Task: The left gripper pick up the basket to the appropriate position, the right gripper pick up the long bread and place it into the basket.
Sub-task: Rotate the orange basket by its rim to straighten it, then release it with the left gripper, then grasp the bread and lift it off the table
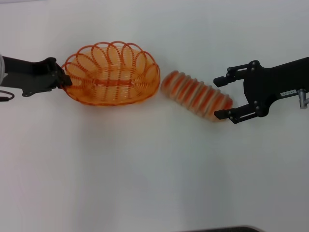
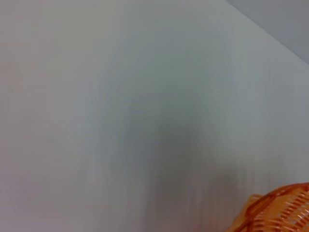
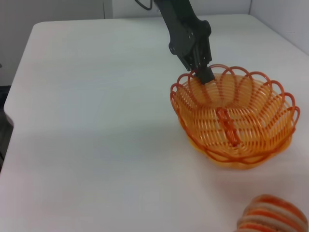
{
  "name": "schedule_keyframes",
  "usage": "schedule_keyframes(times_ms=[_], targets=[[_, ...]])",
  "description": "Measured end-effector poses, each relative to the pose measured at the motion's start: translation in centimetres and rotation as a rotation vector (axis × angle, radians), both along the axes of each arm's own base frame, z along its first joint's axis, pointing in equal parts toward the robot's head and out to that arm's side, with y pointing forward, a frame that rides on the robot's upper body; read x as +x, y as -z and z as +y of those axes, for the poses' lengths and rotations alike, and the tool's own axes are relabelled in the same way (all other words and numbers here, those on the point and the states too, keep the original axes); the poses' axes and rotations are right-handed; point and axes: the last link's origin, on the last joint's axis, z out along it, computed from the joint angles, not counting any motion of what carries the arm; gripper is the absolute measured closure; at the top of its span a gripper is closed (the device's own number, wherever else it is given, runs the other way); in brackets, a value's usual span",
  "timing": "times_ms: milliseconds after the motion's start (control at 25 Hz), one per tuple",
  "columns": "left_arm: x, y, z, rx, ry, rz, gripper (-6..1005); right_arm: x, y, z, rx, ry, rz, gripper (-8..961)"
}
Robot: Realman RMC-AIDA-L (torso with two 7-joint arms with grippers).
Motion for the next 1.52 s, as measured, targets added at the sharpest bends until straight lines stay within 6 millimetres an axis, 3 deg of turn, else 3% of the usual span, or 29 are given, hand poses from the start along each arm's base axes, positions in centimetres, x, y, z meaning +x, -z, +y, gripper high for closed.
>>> schedule_keyframes(times_ms=[800, 1240, 1520], targets=[[-1.0, 0.2, -0.4, 0.007, -0.043, 0.004, 876, 0.0, 0.0, 0.0, -0.001, -0.002, 0.000, 134], [-0.8, -0.3, -0.4, 0.012, -0.031, 0.011, 501, 0.1, 0.0, -0.3, -0.014, -0.001, 0.007, 134], [-0.2, -2.4, -0.2, 0.060, 0.028, 0.050, 507, -0.1, -0.1, -0.4, -0.021, 0.022, 0.025, 134]])
